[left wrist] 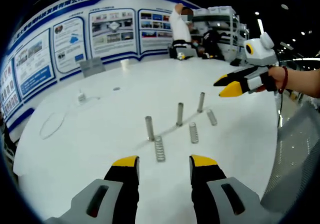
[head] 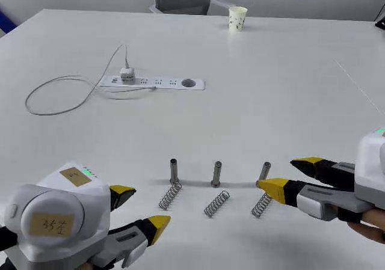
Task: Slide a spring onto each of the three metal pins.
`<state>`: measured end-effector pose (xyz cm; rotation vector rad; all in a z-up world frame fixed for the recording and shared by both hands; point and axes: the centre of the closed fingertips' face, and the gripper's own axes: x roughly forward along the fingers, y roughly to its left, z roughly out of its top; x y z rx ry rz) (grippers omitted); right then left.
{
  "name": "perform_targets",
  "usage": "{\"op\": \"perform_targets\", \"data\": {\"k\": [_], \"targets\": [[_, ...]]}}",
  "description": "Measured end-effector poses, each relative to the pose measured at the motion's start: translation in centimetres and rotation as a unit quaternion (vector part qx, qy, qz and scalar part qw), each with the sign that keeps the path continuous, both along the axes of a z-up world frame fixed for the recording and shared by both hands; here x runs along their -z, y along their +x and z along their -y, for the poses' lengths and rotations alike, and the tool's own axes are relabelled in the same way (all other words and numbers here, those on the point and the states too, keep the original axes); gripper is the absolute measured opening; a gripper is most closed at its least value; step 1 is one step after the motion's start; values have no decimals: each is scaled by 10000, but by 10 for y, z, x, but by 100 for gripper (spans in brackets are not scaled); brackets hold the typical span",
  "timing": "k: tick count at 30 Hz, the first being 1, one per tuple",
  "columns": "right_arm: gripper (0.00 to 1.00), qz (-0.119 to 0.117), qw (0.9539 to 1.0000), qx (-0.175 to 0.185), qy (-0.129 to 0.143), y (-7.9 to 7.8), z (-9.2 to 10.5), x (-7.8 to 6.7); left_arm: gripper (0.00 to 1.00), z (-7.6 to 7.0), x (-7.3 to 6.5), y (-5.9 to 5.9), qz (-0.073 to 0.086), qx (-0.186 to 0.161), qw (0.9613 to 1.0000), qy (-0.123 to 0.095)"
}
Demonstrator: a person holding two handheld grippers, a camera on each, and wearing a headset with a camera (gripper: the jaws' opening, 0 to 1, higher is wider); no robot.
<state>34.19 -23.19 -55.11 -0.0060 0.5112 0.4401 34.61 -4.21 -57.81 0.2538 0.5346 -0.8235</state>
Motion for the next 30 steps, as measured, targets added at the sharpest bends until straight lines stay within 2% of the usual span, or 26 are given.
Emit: {"op": "perform_targets", "data": {"k": [4, 12, 20, 23, 30], "targets": [[50, -6, 10000, -14, 86, -4, 1, 2, 37, 6, 8, 4, -59, 17, 10000, -48], [57, 21, 9997, -167, 187, -11, -2, 0, 32, 14, 20, 11, -71, 117, 9998, 140], [64, -48, 9992, -295, 275, -22, -3, 4, 29, 16, 30, 19, -140, 102, 9997, 190], [67, -138, 9990, -297, 319, -28, -3, 7, 27, 16, 36, 19, -302, 43, 9994, 183], [67, -302, 9986, -237, 372, -42, -2, 16, 24, 18, 41, 24, -288, 58, 9993, 244]]}}
